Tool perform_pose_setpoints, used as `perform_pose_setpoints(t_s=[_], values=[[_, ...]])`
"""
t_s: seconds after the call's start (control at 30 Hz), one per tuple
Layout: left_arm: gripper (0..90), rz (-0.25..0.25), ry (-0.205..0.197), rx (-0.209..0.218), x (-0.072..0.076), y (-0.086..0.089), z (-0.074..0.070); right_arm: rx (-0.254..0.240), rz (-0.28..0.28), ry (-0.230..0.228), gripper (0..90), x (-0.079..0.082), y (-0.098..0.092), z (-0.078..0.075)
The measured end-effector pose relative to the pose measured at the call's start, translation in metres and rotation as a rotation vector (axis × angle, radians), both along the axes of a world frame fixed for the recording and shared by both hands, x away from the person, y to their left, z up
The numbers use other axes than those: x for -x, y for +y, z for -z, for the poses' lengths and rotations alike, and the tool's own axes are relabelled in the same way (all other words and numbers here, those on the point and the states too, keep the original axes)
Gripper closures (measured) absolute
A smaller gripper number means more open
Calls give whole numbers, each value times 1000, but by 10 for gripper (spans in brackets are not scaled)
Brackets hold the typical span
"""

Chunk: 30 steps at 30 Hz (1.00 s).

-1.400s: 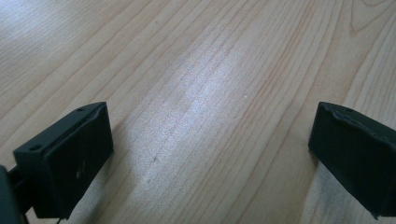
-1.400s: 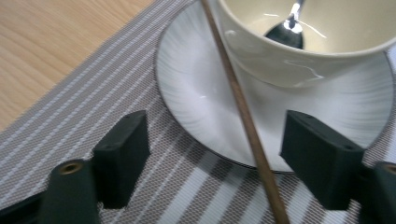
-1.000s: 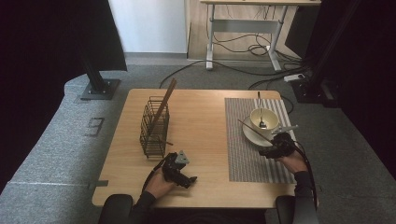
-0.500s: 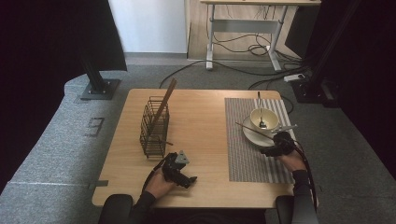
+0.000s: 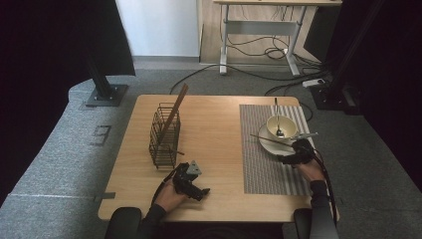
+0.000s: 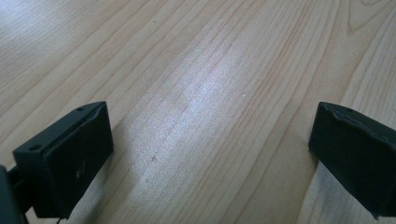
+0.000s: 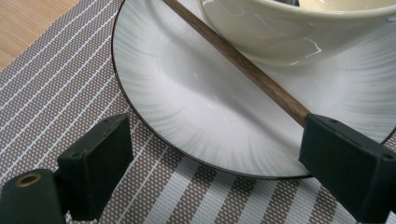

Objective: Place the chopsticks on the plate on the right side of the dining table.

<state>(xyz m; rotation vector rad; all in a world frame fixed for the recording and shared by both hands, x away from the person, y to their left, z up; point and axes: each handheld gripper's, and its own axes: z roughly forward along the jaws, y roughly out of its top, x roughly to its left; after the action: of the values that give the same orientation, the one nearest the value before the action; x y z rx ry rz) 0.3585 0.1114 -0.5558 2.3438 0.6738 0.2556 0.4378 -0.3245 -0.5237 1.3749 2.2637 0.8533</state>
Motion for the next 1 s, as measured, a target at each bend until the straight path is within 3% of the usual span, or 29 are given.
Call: perform_pose_setpoints(t_s=[0.5, 0.8, 1.0], values=[[0, 1, 0, 0, 0, 0, 0, -6, 55, -46, 57, -4, 2, 2], [0, 1, 0, 0, 0, 0, 0, -44, 81, -69, 87, -4, -1, 0], [0, 1, 0, 0, 0, 0, 0, -7, 105, -77, 85, -4, -2, 2]])
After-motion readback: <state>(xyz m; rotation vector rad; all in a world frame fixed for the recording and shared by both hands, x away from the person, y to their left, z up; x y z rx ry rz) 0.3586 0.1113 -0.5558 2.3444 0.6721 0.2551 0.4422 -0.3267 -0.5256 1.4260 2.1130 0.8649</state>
